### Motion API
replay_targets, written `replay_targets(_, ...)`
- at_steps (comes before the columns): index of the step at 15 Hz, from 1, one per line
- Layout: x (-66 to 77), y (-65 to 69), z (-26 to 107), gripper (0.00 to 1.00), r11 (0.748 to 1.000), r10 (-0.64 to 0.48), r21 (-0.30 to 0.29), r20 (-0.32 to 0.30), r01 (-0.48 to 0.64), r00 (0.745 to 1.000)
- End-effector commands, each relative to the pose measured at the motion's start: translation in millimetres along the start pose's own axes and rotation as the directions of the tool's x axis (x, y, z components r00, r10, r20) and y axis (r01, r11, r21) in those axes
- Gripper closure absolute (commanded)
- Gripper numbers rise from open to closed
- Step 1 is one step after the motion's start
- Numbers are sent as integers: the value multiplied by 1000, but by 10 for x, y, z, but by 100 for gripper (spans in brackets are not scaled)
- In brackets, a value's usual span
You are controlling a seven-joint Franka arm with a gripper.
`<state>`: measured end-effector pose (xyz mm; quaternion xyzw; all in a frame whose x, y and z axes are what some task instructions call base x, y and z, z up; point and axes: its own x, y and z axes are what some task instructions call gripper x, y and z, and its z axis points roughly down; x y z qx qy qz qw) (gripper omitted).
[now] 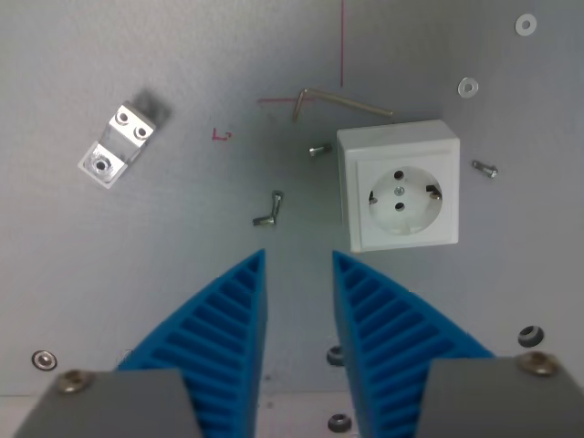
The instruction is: Open gripper
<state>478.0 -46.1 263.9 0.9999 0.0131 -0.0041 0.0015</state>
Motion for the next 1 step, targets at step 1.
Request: replay_targets(1, 2, 2, -13, 0, 1000, 0, 0, -4, 0, 1000)
